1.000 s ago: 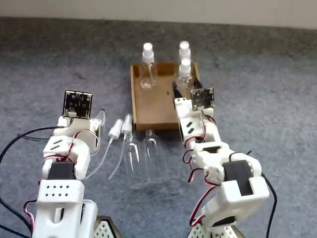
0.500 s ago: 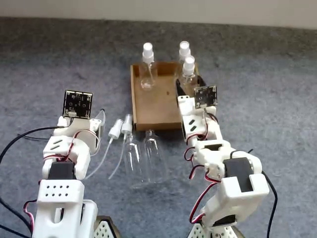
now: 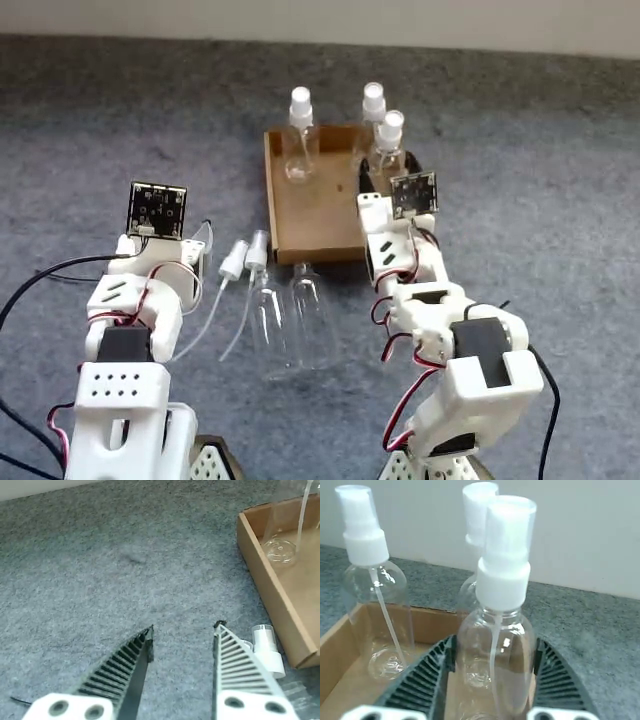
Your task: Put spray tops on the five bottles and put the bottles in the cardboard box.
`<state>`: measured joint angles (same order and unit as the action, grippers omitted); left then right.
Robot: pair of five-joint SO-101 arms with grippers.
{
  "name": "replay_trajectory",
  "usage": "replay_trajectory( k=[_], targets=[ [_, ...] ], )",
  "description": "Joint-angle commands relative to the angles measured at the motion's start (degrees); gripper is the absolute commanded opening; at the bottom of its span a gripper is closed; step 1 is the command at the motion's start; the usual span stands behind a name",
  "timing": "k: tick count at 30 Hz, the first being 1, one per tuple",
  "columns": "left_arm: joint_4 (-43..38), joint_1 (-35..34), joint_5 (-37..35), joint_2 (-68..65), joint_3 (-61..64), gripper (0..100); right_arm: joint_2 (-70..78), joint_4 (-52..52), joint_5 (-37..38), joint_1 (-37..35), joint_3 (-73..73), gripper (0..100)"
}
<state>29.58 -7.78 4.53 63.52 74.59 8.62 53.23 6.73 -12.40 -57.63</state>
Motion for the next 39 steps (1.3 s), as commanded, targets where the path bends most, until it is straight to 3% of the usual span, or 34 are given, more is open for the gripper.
replay_trajectory(
  k=[1, 5, 11, 32, 36, 39],
  targets=[
    [-1.23, 0.31, 0.35, 0.4, -0.22, 19, -0.66, 1.01, 0.0, 0.57, 2.68, 16.1],
    [-1.23, 0.31, 0.35, 0.4, -0.22, 19, -0.66, 1.01, 0.09, 0.57, 2.68, 16.8],
    [-1.23, 0.31, 0.35, 0.4, -0.22, 19, -0.66, 1.01, 0.09, 0.57, 2.68, 26.2],
    [-1.32, 0.31, 0.35, 0.4, -0.22, 19, -0.75, 1.01, 5.89, 0.92, 3.12, 26.4],
    [-1.32, 0.31, 0.35, 0.4, -0.22, 19, -0.75, 1.01, 11.78, 0.66, 3.03, 26.4],
    [-1.32, 0.31, 0.35, 0.4, -0.22, 19, -0.75, 1.01, 12.04, 0.66, 3.03, 26.4]
  ],
)
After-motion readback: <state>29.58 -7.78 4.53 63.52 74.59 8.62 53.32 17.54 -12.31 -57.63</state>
